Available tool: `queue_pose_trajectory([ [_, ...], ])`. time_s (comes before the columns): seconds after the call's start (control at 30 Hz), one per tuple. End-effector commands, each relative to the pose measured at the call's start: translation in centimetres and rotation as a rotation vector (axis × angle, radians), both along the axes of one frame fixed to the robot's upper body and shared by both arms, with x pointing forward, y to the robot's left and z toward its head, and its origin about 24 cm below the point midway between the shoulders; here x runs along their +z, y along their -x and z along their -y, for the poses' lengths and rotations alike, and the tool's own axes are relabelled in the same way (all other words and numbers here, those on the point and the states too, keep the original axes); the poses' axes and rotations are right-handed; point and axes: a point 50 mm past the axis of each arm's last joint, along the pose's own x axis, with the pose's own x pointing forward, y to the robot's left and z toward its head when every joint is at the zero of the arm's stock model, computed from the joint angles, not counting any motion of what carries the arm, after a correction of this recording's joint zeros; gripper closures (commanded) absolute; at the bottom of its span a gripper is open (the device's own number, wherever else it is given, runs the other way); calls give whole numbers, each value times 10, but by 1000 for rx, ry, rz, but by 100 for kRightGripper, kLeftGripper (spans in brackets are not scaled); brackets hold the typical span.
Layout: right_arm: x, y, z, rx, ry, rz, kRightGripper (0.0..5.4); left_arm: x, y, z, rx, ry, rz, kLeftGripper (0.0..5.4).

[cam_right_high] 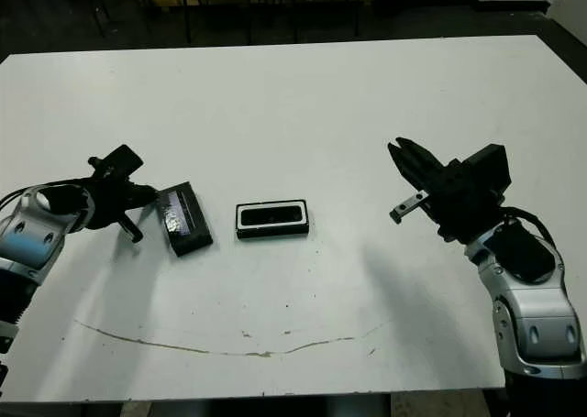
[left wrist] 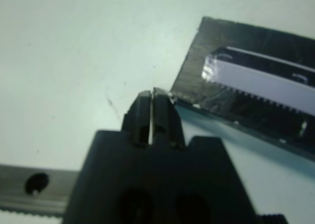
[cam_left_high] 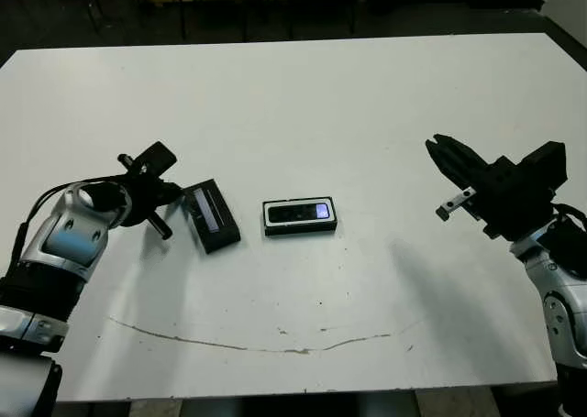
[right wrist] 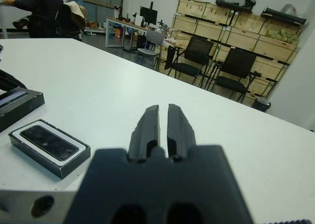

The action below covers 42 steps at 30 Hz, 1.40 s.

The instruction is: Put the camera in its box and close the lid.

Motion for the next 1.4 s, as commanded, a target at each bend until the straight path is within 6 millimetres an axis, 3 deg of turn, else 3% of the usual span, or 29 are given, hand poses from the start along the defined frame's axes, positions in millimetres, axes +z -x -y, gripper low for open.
queue_pose_trajectory([
  [0.03,-5,2,3,-18,13,-39,539,-20,3,6,-18,10,-105,540],
  [0.8,-11,2,6,-24,5,-57,539,-31,-12,30,-120,36,-140,540],
  [1.4,-12,1,5,-25,17,-64,539,-21,-16,38,-215,59,-164,540],
])
